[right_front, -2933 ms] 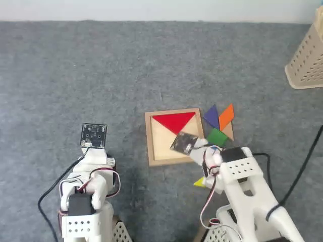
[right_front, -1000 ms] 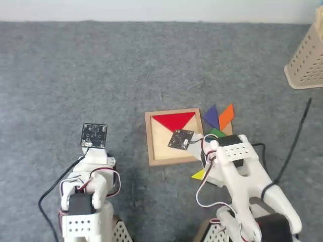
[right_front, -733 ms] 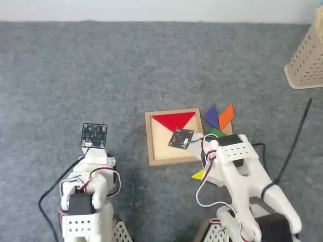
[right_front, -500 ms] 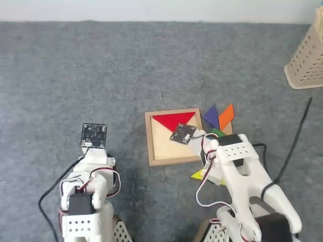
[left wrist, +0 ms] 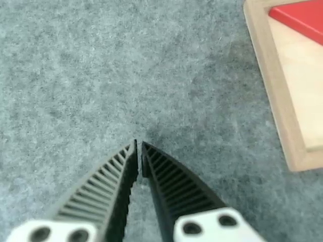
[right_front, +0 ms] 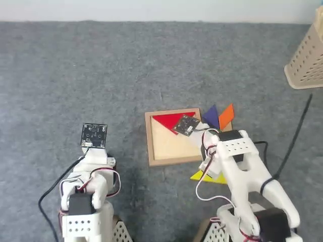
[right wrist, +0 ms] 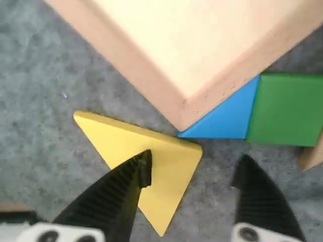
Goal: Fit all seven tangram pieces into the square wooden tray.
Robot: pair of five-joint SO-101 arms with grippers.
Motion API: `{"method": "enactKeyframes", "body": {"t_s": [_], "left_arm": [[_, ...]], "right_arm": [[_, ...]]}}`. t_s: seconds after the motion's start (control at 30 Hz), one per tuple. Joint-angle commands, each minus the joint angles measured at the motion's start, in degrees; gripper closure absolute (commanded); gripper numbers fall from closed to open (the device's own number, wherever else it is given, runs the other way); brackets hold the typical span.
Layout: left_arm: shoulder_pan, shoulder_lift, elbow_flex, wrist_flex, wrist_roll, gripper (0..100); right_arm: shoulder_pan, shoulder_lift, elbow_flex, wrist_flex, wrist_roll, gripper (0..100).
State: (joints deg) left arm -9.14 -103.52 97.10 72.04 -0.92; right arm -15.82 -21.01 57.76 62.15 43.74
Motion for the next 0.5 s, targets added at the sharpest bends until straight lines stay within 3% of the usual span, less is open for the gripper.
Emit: {"method": "enactKeyframes", "body": {"t_s": [0.0,0.23,0.47], "left_arm": [[0.18,-1.05,-0.57,0.35,-0.18,98],[0.18,-1.05,-0.57,0.35,-0.18,98],[0.18,-1.05,-0.57,0.35,-0.18,98]], "right_arm": [[-0.13,-7.78,-1.32,5.05,3.08,68.8],[-9.1,-19.03,6.95,11.21,14.07,68.8],[-9.36,-19.91,9.23,10.07,15.38,68.8]]}}
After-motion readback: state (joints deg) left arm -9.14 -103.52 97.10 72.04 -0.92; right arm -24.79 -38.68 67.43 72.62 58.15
